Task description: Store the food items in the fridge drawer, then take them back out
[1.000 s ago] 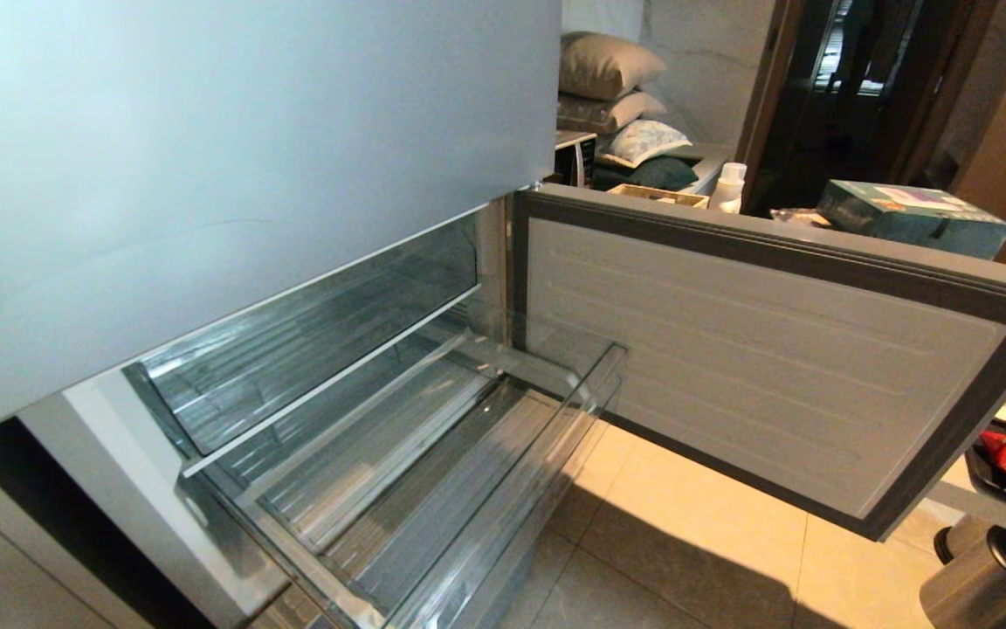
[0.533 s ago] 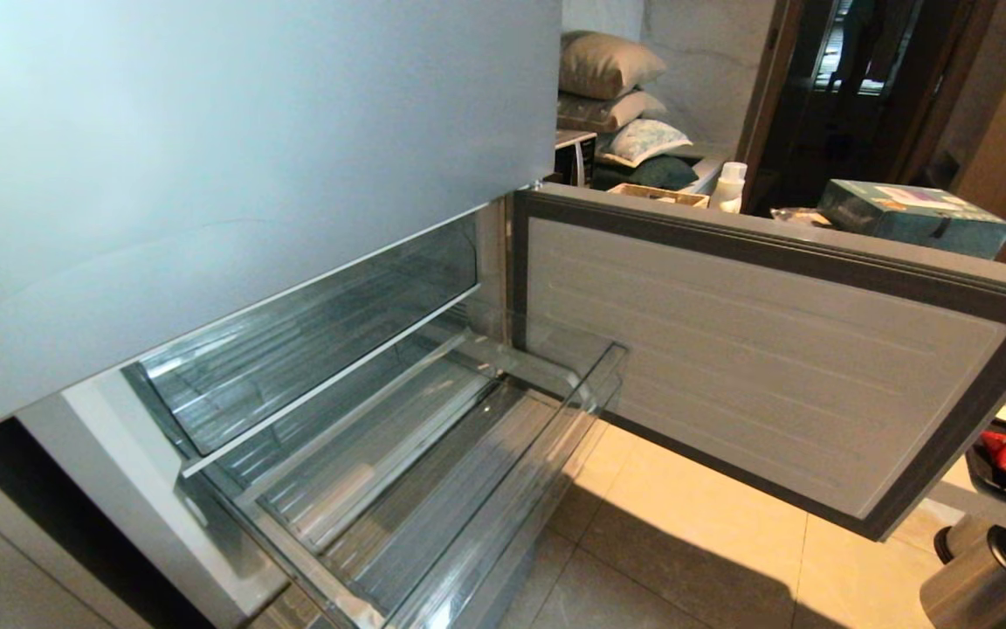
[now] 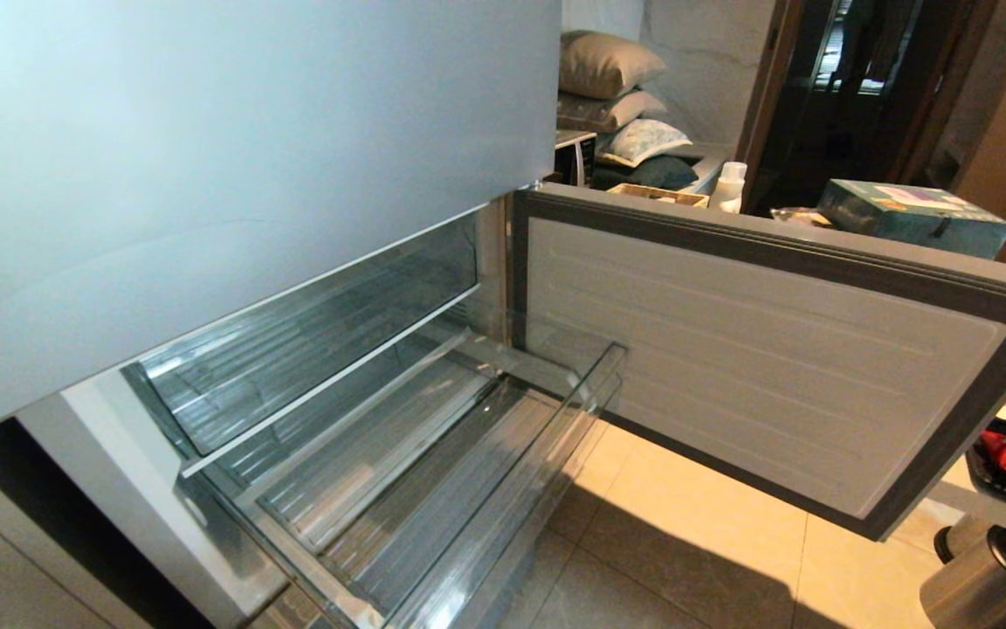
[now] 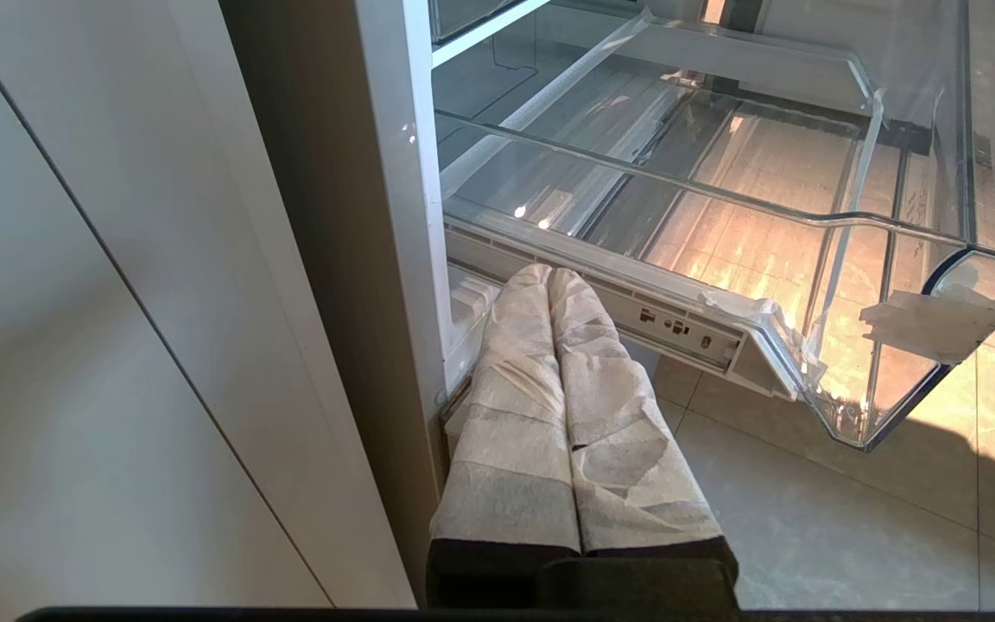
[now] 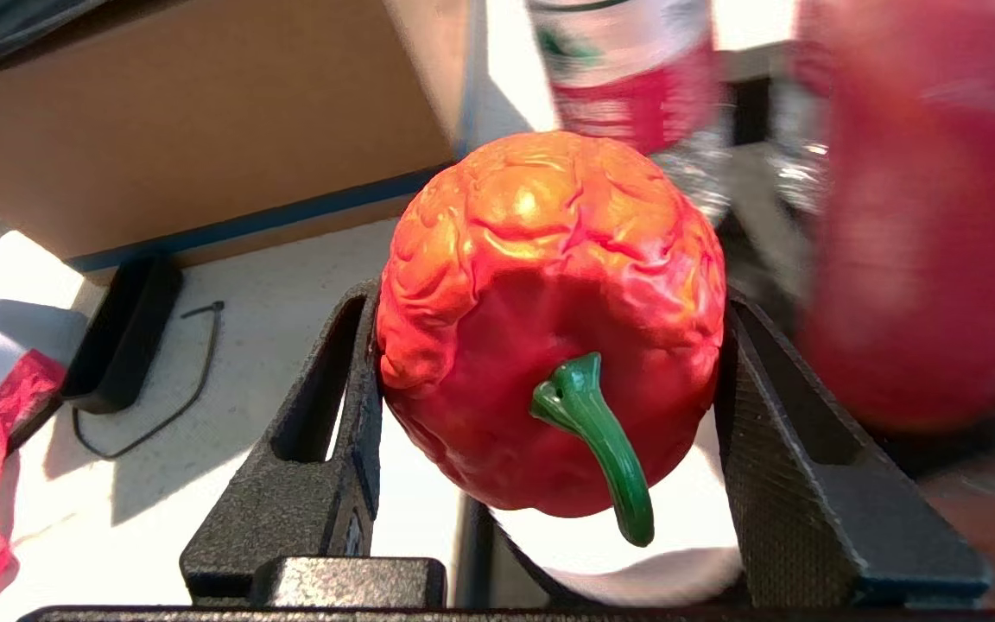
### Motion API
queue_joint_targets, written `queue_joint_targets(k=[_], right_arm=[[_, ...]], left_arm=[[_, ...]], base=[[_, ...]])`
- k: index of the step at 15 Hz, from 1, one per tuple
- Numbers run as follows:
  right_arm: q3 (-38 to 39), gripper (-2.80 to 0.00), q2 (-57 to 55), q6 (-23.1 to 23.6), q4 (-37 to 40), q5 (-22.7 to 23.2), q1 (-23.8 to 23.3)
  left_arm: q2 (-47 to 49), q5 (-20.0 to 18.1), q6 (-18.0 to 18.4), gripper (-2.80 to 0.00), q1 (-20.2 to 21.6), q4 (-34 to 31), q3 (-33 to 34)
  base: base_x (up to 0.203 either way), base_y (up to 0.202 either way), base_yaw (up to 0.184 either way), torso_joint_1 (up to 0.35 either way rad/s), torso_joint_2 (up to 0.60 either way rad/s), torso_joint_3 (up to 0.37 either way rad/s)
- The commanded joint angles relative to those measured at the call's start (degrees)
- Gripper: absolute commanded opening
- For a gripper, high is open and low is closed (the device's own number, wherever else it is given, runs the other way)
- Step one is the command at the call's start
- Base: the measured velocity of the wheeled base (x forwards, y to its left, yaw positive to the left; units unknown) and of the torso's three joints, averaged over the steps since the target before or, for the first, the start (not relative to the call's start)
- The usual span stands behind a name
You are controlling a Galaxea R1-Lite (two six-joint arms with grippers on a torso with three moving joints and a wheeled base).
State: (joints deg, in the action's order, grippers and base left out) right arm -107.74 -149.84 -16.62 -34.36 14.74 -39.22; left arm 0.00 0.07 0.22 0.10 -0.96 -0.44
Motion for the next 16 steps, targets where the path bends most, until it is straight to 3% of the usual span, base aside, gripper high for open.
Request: queue_joint_targets(k=[1,11,12,16], right_arm=[[-0.27,-2.80,-2.20,-0.08,-1.32,0.03,0.47],[-0.19,-2.80,-4.95,-0.44,-1.15,0.03,0.47],[-0.19,0.00,-5.03,-0.44,-1.15,0.03,0.47],[-0.19,0.00,-5.21,-0.35,-1.06,0.03,0.47]], left_arm=[[0.00,0.01,-0.04,-2.80,-0.01,0.00,0.00],[0.01,0.01,0.03,-2.80,-0.01,0.00,0.00],[0.00,0.01,0.04,-2.80,-0.01,0.00,0.00],[0.04,0.01,-0.03,-2.80,-0.01,0.00,0.00]], base=[[0.000,0.000,0.000,0.000,0.00,0.000],[0.000,0.000,0.000,0.000,0.00,0.000],[0.000,0.000,0.000,0.000,0.00,0.000],[0.000,0.000,0.000,0.000,0.00,0.000]])
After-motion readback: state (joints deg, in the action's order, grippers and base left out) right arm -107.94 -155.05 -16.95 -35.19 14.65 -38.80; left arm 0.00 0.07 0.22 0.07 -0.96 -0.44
